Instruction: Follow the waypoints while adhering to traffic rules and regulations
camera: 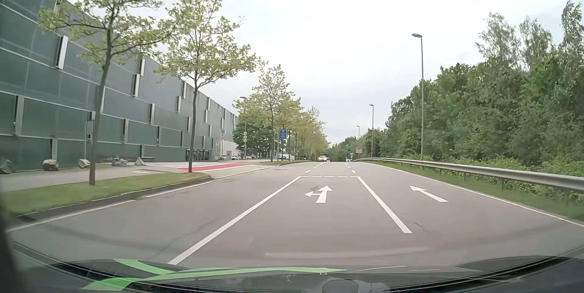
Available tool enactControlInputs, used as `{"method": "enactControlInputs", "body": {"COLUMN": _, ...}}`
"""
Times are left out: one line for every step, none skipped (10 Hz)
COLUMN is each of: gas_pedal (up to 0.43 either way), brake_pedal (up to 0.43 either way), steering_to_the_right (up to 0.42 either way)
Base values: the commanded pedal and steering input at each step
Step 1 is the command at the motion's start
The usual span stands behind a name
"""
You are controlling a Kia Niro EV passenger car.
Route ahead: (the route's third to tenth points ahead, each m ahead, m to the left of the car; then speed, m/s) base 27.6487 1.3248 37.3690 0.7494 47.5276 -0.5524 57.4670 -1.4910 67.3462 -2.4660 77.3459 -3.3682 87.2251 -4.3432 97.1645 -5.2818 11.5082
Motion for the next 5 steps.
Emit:
{"method": "enactControlInputs", "body": {"gas_pedal": 0.067, "brake_pedal": 0.0, "steering_to_the_right": 0.018}}
{"method": "enactControlInputs", "body": {"gas_pedal": 0.059, "brake_pedal": 0.0, "steering_to_the_right": 0.018}}
{"method": "enactControlInputs", "body": {"gas_pedal": 0.059, "brake_pedal": 0.0, "steering_to_the_right": 0.017}}
{"method": "enactControlInputs", "body": {"gas_pedal": 0.059, "brake_pedal": 0.0, "steering_to_the_right": 0.016}}
{"method": "enactControlInputs", "body": {"gas_pedal": 0.059, "brake_pedal": 0.0, "steering_to_the_right": 0.016}}
